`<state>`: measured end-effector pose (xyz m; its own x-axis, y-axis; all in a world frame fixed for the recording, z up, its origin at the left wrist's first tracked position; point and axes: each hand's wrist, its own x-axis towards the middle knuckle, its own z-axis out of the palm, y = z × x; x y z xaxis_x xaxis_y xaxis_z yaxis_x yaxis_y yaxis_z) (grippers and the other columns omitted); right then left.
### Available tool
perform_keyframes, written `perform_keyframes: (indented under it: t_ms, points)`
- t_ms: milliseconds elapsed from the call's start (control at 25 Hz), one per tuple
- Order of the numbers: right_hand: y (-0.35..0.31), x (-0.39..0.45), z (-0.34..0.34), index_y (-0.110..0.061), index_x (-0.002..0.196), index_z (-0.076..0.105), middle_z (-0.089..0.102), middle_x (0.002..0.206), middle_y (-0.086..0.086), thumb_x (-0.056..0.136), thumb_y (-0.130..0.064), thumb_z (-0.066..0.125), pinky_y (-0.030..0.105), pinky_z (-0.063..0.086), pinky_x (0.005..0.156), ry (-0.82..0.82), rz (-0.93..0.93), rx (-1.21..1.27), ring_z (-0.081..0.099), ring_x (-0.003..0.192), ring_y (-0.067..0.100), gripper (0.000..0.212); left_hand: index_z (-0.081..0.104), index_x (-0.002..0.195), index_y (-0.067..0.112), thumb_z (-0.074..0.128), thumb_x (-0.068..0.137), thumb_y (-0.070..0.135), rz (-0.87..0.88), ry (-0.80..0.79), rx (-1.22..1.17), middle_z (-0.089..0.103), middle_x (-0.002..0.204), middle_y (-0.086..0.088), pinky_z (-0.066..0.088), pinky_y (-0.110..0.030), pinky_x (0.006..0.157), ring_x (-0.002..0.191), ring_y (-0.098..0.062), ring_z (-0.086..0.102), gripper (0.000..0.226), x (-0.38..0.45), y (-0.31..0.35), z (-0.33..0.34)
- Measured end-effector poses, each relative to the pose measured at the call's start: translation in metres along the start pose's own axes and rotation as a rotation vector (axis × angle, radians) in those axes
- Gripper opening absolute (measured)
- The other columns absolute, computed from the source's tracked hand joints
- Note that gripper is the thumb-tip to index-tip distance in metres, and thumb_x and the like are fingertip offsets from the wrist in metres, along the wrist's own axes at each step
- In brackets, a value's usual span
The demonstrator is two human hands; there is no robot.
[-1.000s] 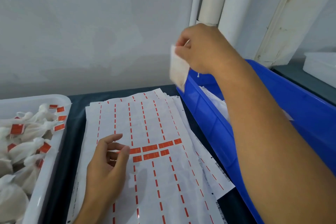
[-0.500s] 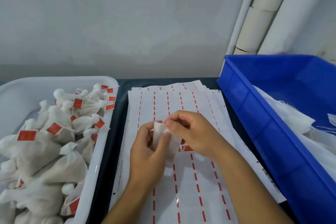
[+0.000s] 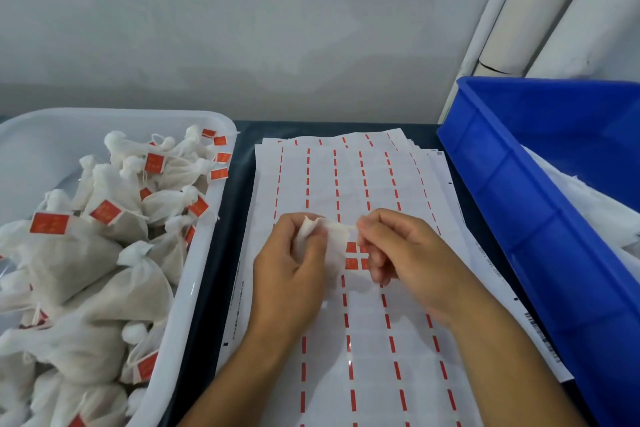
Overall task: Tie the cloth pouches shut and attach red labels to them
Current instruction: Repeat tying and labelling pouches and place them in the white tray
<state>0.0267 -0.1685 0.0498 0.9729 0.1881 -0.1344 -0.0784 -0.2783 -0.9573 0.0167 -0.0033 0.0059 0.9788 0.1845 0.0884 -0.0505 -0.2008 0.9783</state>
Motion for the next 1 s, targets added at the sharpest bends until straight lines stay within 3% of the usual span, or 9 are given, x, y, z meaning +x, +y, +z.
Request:
perform_keyframes:
  t_ms: [160, 320, 440, 520, 640, 800, 1000]
  points:
    - [0.004, -0.005, 0.005, -0.022, 0.079, 0.068, 0.061, 0.071, 0.001, 0.103, -0.031, 0.054, 0.023, 0.05, 0.06, -0.02, -0.014, 0.236, 0.06, 0.065, 0.012, 0.029, 0.055, 0.107, 0.04, 0.042, 0.107, 0.043, 0.079, -0.088, 0.051, 0.066, 0.1, 0.019, 0.055, -0.015, 0.066, 0.093, -0.003, 0.066, 0.014, -0.003, 0.002, 0.0]
    - [0.008, -0.003, 0.006, -0.021, 0.083, 0.072, 0.065, 0.08, 0.002, 0.094, -0.037, 0.06, 0.023, 0.052, 0.063, 0.032, -0.018, 0.405, 0.062, 0.072, 0.013, 0.022, 0.052, 0.118, 0.044, 0.044, 0.098, 0.055, 0.108, -0.193, 0.075, 0.066, 0.099, 0.017, 0.059, -0.036, 0.066, 0.084, -0.011, 0.065, 0.024, -0.007, 0.004, 0.001]
    - [0.009, -0.002, 0.005, -0.022, 0.085, 0.074, 0.067, 0.084, 0.005, 0.095, -0.038, 0.061, 0.024, 0.051, 0.064, 0.069, 0.002, 0.443, 0.061, 0.072, 0.013, 0.023, 0.047, 0.123, 0.054, 0.064, 0.086, 0.065, 0.088, -0.27, 0.078, 0.064, 0.107, 0.03, 0.063, -0.029, 0.064, 0.086, -0.001, 0.069, 0.042, -0.009, 0.008, 0.001]
    - [0.008, -0.002, 0.003, -0.021, 0.085, 0.074, 0.07, 0.09, 0.007, 0.102, -0.034, 0.058, 0.023, 0.049, 0.061, 0.079, -0.012, 0.456, 0.059, 0.069, 0.011, 0.026, 0.049, 0.122, 0.054, 0.069, 0.081, 0.068, 0.079, -0.284, 0.057, 0.068, 0.103, 0.026, 0.063, -0.029, 0.063, 0.084, -0.004, 0.071, 0.047, -0.008, 0.009, 0.001]
    - [0.005, -0.003, 0.001, -0.02, 0.08, 0.074, 0.078, 0.101, 0.01, 0.106, -0.025, 0.054, 0.021, 0.054, 0.06, 0.12, -0.011, 0.519, 0.066, 0.07, 0.011, 0.034, 0.058, 0.111, 0.047, 0.059, 0.085, 0.074, 0.127, -0.254, 0.125, 0.07, 0.093, 0.019, 0.06, -0.026, 0.062, 0.08, -0.006, 0.07, 0.037, -0.007, 0.009, -0.001]
    - [-0.001, -0.006, -0.001, -0.024, 0.075, 0.077, 0.079, 0.095, 0.012, 0.106, -0.024, 0.052, 0.019, 0.057, 0.062, 0.205, -0.004, 0.563, 0.071, 0.071, 0.012, 0.04, 0.059, 0.092, 0.04, 0.047, 0.092, 0.075, 0.258, -0.233, 0.385, 0.066, 0.076, 0.015, 0.053, -0.03, 0.055, 0.074, -0.006, 0.063, 0.037, -0.004, 0.003, -0.003]
    - [-0.003, -0.006, -0.009, -0.026, 0.072, 0.079, 0.077, 0.083, 0.006, 0.104, -0.025, 0.058, 0.017, 0.056, 0.061, 0.36, 0.01, 0.721, 0.071, 0.068, 0.01, 0.038, 0.053, 0.09, 0.045, 0.022, 0.09, 0.082, 0.4, -0.216, 0.644, 0.052, 0.072, 0.027, 0.036, -0.013, 0.059, 0.067, 0.0, 0.055, 0.048, -0.006, 0.001, 0.001]
